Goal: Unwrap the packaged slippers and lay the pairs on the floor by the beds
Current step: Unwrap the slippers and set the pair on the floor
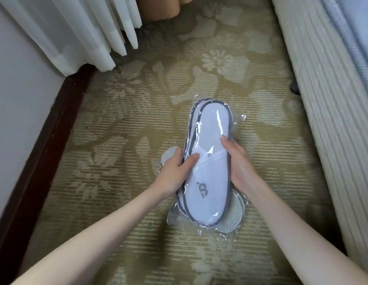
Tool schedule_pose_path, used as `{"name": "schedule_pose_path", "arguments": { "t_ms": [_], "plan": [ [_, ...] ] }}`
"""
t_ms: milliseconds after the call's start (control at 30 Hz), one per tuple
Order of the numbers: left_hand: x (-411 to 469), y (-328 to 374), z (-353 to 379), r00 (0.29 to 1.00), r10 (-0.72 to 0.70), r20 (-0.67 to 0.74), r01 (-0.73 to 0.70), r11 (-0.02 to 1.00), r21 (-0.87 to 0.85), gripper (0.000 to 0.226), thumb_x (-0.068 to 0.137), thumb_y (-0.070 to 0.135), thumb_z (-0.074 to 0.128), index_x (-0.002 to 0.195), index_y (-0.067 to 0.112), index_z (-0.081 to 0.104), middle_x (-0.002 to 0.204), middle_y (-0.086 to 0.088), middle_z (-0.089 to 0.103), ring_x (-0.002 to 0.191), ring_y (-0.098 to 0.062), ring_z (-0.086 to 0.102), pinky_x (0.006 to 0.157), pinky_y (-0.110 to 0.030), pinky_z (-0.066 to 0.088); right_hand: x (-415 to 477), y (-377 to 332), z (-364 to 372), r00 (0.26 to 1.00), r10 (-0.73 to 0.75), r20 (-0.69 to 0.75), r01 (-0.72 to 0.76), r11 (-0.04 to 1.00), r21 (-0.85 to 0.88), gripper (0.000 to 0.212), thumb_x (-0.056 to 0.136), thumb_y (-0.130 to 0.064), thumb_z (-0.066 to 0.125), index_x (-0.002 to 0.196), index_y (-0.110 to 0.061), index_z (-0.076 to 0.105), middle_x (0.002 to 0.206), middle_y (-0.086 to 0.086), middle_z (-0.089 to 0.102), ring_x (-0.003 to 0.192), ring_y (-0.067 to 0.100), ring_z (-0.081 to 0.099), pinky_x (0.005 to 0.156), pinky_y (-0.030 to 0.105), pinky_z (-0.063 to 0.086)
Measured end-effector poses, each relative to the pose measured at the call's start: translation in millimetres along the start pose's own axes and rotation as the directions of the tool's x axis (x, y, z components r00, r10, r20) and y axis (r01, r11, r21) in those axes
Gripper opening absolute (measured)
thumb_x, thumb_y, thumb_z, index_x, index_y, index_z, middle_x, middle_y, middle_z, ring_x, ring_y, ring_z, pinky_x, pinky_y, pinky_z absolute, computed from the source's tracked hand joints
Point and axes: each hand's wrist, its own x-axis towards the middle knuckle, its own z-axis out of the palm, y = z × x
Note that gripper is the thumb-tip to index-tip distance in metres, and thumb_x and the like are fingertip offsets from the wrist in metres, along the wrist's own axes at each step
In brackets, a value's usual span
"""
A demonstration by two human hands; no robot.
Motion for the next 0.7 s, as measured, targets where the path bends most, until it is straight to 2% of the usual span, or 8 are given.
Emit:
{"name": "schedule_pose_path", "arguments": {
  "t_ms": [67, 133, 200, 300, 400, 567, 633, 700],
  "plan": [
    [-2, 3, -6, 0.999, 0.011, 0.031, -0.009, 0.999, -0.042, 0.017, 0.093, 0.036, 0.055, 0.08, 0.025, 0.053, 0.07, 0.028, 0.059, 0.065, 0.011, 0.053, 0.066, -0.008, 0.039, -8, 0, 0, 0.999, -0.031, -0.037, 0.029, 0.998, -0.063, 0.036, 0.088, -0.017, 0.063, 0.121, -0.003, 0.06, 0.116, 0.017, 0.069, 0.101, 0.028, 0.067, 0.093, 0.041, 0.052],
    [0, 11, -15, 1.0, 0.021, 0.018, -0.019, 0.994, -0.106, 0.014, 0.093, 0.034, 0.054, 0.089, 0.022, 0.059, 0.081, 0.018, 0.063, 0.076, -0.001, 0.058, 0.076, -0.022, 0.044, -11, 1, -1, 1.0, -0.013, -0.018, 0.011, 0.994, -0.111, 0.034, 0.088, -0.014, 0.063, 0.118, 0.001, 0.06, 0.114, 0.018, 0.069, 0.098, 0.028, 0.067, 0.094, 0.042, 0.05],
    [4, 24, -27, 0.998, 0.062, -0.011, -0.063, 0.983, -0.172, 0.015, 0.093, 0.031, 0.054, 0.101, 0.021, 0.061, 0.089, 0.012, 0.067, 0.083, -0.003, 0.061, 0.079, -0.025, 0.048, -13, 1, 0, 0.999, 0.014, 0.049, -0.005, 0.986, -0.167, 0.029, 0.088, -0.014, 0.063, 0.115, -0.003, 0.064, 0.112, 0.015, 0.071, 0.097, 0.026, 0.068, 0.092, 0.04, 0.052],
    [13, 41, -41, 0.992, 0.092, -0.084, -0.112, 0.955, -0.274, 0.019, 0.092, 0.024, 0.058, 0.106, 0.012, 0.062, 0.098, -0.008, 0.069, 0.086, -0.014, 0.064, 0.083, -0.031, 0.05, -15, 2, 3, 0.987, 0.051, 0.155, -0.009, 0.965, -0.262, 0.024, 0.087, -0.015, 0.064, 0.11, -0.011, 0.067, 0.104, 0.008, 0.075, 0.09, 0.022, 0.072, 0.078, 0.031, 0.059],
    [19, 48, -49, 0.979, 0.065, -0.194, -0.127, 0.937, -0.324, 0.012, 0.093, 0.022, 0.058, 0.098, 0.015, 0.067, 0.089, -0.003, 0.069, 0.079, -0.013, 0.062, 0.075, -0.029, 0.05, -17, 1, 3, 0.976, 0.06, 0.209, 0.018, 0.935, -0.353, 0.022, 0.087, -0.016, 0.066, 0.109, -0.012, 0.067, 0.102, 0.006, 0.076, 0.089, 0.021, 0.072, 0.074, 0.029, 0.058],
    [21, 42, -55, 0.928, 0.073, -0.366, -0.175, 0.951, -0.253, 0.025, 0.097, 0.017, 0.05, 0.08, 0.011, 0.067, 0.069, -0.002, 0.065, 0.057, -0.009, 0.055, 0.052, -0.021, 0.046, -20, -3, 3, 0.974, 0.05, 0.219, 0.054, 0.894, -0.446, 0.035, 0.085, -0.026, 0.069, 0.113, -0.007, 0.063, 0.112, 0.011, 0.072, 0.105, 0.031, 0.067, 0.097, 0.045, 0.05],
    [20, 41, -57, 0.926, 0.039, -0.376, -0.151, 0.951, -0.271, 0.025, 0.098, 0.017, 0.046, 0.084, 0.011, 0.066, 0.069, 0.003, 0.067, 0.054, -0.005, 0.059, 0.05, -0.02, 0.049, -19, -1, 3, 0.977, 0.036, 0.21, 0.062, 0.897, -0.439, 0.03, 0.085, -0.025, 0.068, 0.111, -0.009, 0.065, 0.111, 0.009, 0.072, 0.105, 0.028, 0.067, 0.096, 0.042, 0.05],
    [17, 41, -54, 0.955, 0.0, -0.298, -0.103, 0.938, -0.332, 0.02, 0.099, 0.019, 0.045, 0.093, 0.014, 0.064, 0.073, 0.009, 0.069, 0.056, -0.003, 0.063, 0.052, -0.019, 0.051, -18, 0, 4, 0.987, 0.008, 0.159, 0.051, 0.931, -0.363, 0.02, 0.087, -0.022, 0.067, 0.105, -0.013, 0.068, 0.102, 0.005, 0.075, 0.094, 0.022, 0.071, 0.086, 0.037, 0.055]
  ]
}}
